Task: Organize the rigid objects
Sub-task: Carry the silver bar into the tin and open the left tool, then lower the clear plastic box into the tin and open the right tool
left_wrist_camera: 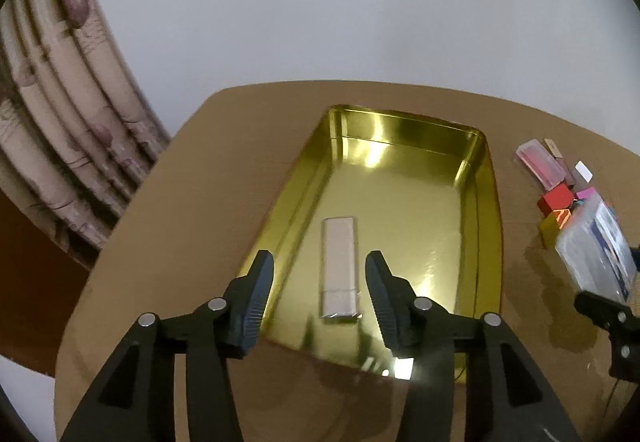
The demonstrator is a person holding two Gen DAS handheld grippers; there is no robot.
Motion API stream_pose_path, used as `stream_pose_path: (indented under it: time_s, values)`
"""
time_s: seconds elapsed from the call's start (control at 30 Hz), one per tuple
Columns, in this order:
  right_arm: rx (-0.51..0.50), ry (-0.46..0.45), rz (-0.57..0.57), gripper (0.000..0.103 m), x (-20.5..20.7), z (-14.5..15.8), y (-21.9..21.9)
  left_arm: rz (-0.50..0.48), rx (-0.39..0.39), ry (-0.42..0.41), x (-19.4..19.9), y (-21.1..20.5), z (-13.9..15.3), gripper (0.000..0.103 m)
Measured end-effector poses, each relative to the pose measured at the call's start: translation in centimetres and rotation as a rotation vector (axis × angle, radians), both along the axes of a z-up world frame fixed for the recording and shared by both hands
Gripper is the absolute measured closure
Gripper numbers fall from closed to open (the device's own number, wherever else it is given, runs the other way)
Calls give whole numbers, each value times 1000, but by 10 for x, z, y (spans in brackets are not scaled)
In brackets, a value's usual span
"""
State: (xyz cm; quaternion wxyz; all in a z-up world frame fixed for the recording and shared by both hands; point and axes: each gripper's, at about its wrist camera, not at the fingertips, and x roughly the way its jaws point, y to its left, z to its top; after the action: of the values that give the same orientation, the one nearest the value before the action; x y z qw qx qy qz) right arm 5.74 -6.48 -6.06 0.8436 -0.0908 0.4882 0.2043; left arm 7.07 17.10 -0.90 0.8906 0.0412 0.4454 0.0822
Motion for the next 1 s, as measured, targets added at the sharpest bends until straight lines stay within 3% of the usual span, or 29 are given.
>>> stream_pose_path:
  time_s: [0.17,0.47,0.7,1.0]
  values:
    - [20,-21,50,40,2,15,31,60,-29,-34,-26,17,14,47]
    - [-8,-41,141,40,23,25,100,148,-69,-23,-54,52,15,38]
    - [-55,3,142,40,61,8,143,221,-93,-7,-59,74,10,38]
    - [-85,57,81,40,92,-16,159,237,-118,15,-58,84,2,37]
